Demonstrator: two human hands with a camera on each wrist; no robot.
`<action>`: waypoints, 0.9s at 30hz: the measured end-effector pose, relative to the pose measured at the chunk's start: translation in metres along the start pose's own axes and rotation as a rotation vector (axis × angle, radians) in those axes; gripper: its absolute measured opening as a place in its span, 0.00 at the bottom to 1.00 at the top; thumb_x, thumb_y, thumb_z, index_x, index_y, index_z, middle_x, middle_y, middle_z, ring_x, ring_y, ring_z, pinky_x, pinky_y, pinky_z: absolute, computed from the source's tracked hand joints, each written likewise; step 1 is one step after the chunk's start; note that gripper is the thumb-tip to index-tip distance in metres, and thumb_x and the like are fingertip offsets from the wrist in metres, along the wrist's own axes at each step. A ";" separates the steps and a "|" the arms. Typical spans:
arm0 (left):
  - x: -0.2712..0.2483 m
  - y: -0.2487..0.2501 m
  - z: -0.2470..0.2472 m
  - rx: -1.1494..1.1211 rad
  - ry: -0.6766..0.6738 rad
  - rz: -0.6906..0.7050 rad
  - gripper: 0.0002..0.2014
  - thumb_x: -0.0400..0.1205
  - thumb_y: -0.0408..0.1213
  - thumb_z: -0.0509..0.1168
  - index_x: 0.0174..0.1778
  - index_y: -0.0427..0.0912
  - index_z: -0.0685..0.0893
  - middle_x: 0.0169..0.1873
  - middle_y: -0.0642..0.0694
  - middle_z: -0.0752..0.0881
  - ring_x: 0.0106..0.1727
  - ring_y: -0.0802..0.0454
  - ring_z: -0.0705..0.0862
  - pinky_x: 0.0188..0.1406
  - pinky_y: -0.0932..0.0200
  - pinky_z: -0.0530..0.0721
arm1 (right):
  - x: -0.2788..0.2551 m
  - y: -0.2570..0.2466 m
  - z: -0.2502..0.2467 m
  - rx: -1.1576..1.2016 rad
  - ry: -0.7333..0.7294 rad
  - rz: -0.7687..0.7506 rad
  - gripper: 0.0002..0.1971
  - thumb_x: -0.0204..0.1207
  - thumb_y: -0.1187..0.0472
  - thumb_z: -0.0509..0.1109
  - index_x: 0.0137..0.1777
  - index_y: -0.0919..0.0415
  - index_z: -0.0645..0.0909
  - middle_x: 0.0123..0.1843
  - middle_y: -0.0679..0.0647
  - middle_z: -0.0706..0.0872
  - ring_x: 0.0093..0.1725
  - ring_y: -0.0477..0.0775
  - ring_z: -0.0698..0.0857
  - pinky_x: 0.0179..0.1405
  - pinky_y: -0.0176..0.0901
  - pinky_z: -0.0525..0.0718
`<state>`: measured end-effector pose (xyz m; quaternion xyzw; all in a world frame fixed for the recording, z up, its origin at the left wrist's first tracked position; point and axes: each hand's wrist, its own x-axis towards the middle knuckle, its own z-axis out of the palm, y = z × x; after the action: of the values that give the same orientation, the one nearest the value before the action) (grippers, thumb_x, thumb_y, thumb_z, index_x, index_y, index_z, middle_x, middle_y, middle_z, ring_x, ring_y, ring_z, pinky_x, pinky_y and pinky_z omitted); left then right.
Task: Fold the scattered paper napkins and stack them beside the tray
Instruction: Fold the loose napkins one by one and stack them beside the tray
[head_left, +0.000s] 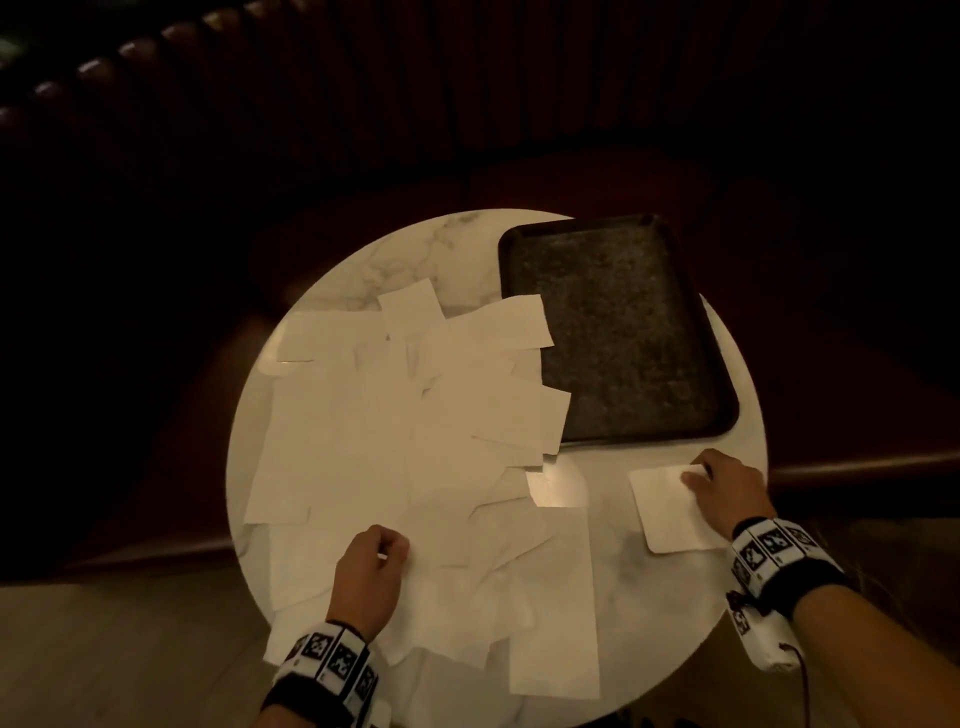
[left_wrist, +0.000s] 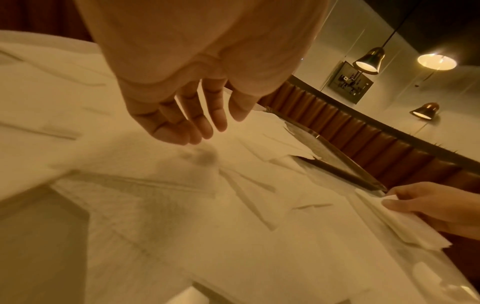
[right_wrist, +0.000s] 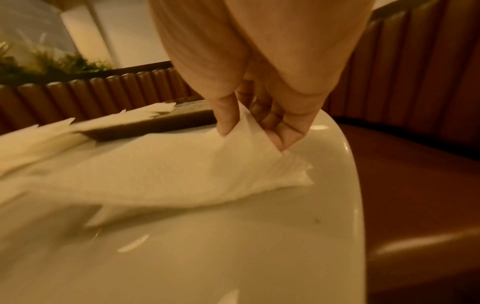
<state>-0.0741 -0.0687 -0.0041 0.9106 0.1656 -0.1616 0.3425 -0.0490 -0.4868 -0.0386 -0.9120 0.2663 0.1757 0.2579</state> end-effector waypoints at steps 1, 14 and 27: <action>0.004 -0.001 -0.001 0.024 0.022 0.008 0.04 0.85 0.36 0.64 0.45 0.44 0.83 0.46 0.48 0.83 0.45 0.52 0.82 0.44 0.62 0.75 | -0.001 -0.002 0.001 -0.026 0.012 -0.012 0.07 0.81 0.59 0.66 0.53 0.62 0.79 0.54 0.67 0.86 0.57 0.70 0.82 0.57 0.55 0.80; 0.021 -0.024 -0.016 0.256 0.073 -0.034 0.26 0.78 0.46 0.71 0.71 0.52 0.73 0.70 0.48 0.67 0.68 0.43 0.69 0.65 0.45 0.75 | -0.080 -0.131 0.044 -0.083 -0.144 -0.414 0.13 0.81 0.57 0.64 0.63 0.54 0.78 0.59 0.54 0.84 0.56 0.54 0.81 0.57 0.45 0.79; 0.018 -0.063 -0.015 0.173 -0.026 0.123 0.32 0.80 0.44 0.69 0.78 0.50 0.64 0.77 0.49 0.61 0.76 0.47 0.63 0.76 0.50 0.69 | -0.094 -0.305 0.159 0.199 -0.325 -0.060 0.31 0.75 0.55 0.73 0.75 0.63 0.68 0.71 0.62 0.78 0.69 0.62 0.78 0.63 0.44 0.77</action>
<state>-0.0818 -0.0103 -0.0369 0.9430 0.0902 -0.1658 0.2741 0.0231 -0.1389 -0.0084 -0.8492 0.2101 0.2857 0.3914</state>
